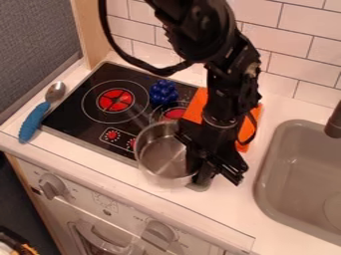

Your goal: Move the silver pot on the left burner

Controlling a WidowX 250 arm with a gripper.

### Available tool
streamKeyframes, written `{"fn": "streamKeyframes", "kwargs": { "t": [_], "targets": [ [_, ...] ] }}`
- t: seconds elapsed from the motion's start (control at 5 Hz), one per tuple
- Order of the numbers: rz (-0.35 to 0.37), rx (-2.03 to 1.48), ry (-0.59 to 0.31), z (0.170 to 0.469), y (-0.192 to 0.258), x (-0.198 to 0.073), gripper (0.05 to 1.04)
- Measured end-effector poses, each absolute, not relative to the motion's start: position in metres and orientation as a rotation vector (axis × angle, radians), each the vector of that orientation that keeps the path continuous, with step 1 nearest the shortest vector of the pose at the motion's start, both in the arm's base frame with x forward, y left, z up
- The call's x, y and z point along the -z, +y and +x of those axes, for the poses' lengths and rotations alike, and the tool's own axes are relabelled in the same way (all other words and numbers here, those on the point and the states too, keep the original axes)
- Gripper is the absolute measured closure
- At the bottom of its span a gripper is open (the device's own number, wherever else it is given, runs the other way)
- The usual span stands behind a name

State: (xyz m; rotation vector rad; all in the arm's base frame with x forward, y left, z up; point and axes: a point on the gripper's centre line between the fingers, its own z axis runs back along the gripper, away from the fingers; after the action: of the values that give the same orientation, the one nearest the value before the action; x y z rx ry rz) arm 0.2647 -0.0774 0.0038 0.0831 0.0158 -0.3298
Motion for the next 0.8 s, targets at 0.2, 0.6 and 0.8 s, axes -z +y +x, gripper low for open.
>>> {"fn": "streamKeyframes", "kwargs": {
  "t": [0.2, 0.6, 0.8],
  "targets": [
    [0.112, 0.295, -0.01, 0.264, -0.079, -0.006, 0.996],
    [0.126, 0.123, -0.146, 0.272, -0.068, -0.064, 1.006],
    [0.159, -0.005, -0.184, 0.308, -0.041, -0.089, 1.006]
  ]
}}
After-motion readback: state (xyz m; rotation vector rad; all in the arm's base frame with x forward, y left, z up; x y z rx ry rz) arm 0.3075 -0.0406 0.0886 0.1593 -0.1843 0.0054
